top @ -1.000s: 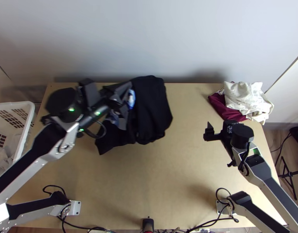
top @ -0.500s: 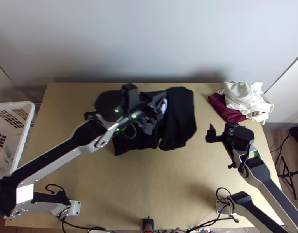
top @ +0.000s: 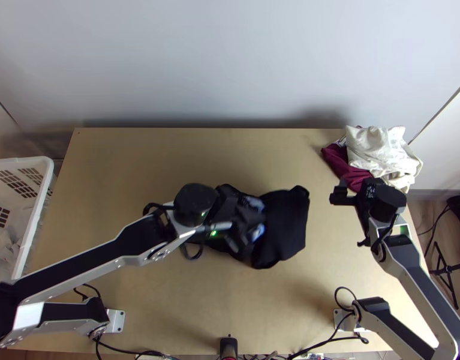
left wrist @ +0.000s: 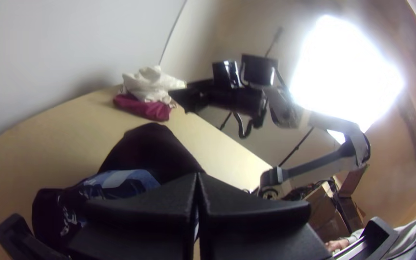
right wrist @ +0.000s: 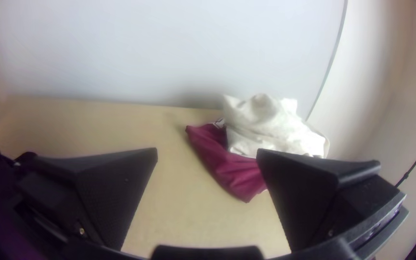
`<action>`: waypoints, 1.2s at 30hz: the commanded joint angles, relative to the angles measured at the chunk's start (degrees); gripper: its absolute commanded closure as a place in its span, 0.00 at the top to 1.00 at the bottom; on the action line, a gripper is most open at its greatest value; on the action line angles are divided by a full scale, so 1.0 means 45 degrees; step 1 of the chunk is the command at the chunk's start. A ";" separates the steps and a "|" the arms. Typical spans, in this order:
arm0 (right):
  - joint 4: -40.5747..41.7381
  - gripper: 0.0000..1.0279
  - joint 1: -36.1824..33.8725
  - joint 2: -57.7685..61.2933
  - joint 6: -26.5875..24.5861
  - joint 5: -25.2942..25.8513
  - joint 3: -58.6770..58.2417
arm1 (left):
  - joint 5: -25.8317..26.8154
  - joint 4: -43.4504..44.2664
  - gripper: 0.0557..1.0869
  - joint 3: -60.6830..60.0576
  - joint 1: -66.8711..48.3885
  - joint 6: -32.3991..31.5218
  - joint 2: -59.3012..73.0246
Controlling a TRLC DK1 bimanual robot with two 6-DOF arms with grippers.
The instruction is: Fold the t-shirt
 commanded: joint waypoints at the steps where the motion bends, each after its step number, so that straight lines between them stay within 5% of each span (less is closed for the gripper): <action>1: 0.0970 0.93 -0.0247 0.1142 0.0029 -0.0040 0.0238 | 0.1391 -0.2715 0.04 -0.1323 -0.0928 0.0874 -0.1562; 6: 0.1517 0.93 -0.0013 0.1943 0.0186 -0.0040 0.0453 | 0.2505 -0.4668 0.04 -0.1460 -0.0869 0.1557 -0.2304; 10: 0.2005 0.93 0.0319 0.2529 0.0186 -0.0040 0.0551 | 0.4536 -0.7226 0.04 -0.1206 -0.0733 0.2514 -0.2675; 16: 0.2318 0.93 0.0749 0.2958 0.0283 -0.0020 0.0649 | 0.4634 -0.9961 0.04 -0.2592 0.0127 0.5424 -0.3105; 22: 0.2337 0.93 0.0964 0.2997 0.0303 -0.0040 0.0414 | 0.4516 -1.1367 0.04 -0.4077 0.4502 0.9135 -0.3105; 29: 0.2318 0.93 0.1491 0.2919 0.0557 -0.0040 -0.0133 | 0.4087 -1.1445 0.04 -0.4624 1.0225 1.2964 -0.1171; 32: 0.2318 0.93 0.1706 0.2880 0.0615 -0.0040 -0.0289 | 0.3794 -1.0156 0.04 -0.4624 1.1435 1.2983 -0.0273; 36: 0.2318 0.93 0.1921 0.2900 0.0772 -0.0040 -0.0328 | 0.3403 -0.7285 0.04 -0.4331 1.2178 1.1245 0.0957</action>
